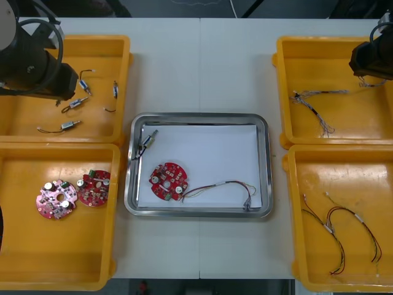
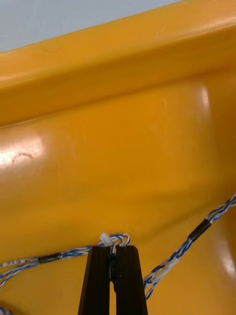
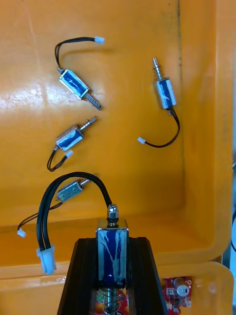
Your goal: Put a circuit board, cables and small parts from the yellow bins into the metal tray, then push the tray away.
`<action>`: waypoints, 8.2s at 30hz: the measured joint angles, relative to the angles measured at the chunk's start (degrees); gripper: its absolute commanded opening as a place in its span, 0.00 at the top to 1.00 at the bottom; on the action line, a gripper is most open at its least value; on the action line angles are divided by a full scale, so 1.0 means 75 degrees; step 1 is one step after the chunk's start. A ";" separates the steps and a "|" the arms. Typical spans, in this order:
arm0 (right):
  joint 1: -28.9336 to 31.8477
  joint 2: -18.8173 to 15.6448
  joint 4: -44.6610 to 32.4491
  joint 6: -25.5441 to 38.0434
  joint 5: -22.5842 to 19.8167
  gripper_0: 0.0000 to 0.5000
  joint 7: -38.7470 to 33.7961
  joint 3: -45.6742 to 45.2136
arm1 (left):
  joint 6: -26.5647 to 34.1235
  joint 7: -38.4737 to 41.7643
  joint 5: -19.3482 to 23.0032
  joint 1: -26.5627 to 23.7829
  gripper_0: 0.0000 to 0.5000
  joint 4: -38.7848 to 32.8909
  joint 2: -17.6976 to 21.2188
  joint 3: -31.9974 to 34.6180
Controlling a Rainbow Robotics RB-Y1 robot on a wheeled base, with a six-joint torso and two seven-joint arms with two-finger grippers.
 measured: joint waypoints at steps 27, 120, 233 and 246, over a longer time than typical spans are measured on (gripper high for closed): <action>0.0647 -0.0042 -0.2924 0.2924 -0.0003 1.00 -0.0082 -0.0004 | 0.0189 0.0006 -0.0050 0.0050 1.00 -0.0656 -0.0441 0.0000; 0.0720 0.0477 -0.0589 0.0921 0.0794 0.00 -0.7344 -0.0419 | 0.0193 0.0010 0.0108 0.0062 1.00 -0.0691 -0.0442 0.0281; 0.3305 0.0153 -1.2831 0.5516 -0.3563 1.00 -0.0437 0.3984 | 0.0195 0.0010 0.0327 0.0238 1.00 -0.0945 -0.0441 0.0545; 0.3305 0.0228 -1.2546 0.4135 -0.1907 1.00 0.2477 0.6053 | 0.0195 0.0010 0.0327 0.0238 1.00 -0.0947 -0.0441 0.0549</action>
